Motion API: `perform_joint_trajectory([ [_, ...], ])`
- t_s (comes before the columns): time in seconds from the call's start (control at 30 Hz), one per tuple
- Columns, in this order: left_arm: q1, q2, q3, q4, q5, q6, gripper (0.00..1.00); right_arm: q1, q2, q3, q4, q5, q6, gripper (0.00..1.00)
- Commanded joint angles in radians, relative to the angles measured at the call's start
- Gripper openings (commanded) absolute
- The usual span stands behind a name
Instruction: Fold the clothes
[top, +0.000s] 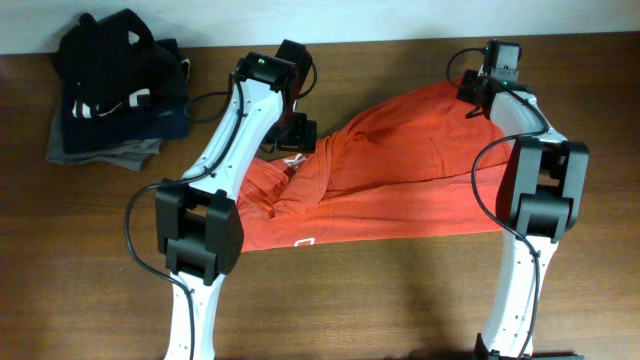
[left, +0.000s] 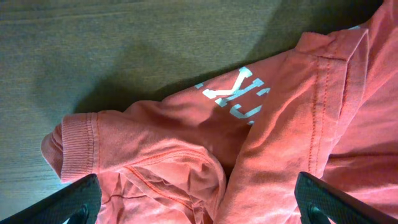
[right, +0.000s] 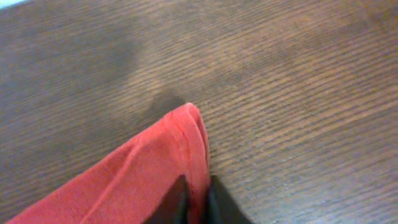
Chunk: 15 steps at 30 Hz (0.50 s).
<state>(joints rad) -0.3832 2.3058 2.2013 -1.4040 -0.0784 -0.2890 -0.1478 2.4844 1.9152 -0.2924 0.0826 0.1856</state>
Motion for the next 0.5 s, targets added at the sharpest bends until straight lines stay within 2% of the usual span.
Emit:
perform_joint_trajectory([
  [0.0, 0.002, -0.025, 0.013, 0.006, 0.007, -0.010, 0.99, 0.000, 0.026, 0.019, -0.030, 0.035, 0.005, 0.08],
  [0.1, 0.002, -0.025, 0.013, 0.006, 0.007, -0.010, 0.99, -0.004, 0.026, 0.069, -0.078, 0.035, 0.005, 0.04],
  [0.47, 0.002, -0.025, 0.013, 0.006, 0.007, -0.010, 0.99, -0.005, 0.026, 0.417, -0.448, 0.087, 0.005, 0.04],
])
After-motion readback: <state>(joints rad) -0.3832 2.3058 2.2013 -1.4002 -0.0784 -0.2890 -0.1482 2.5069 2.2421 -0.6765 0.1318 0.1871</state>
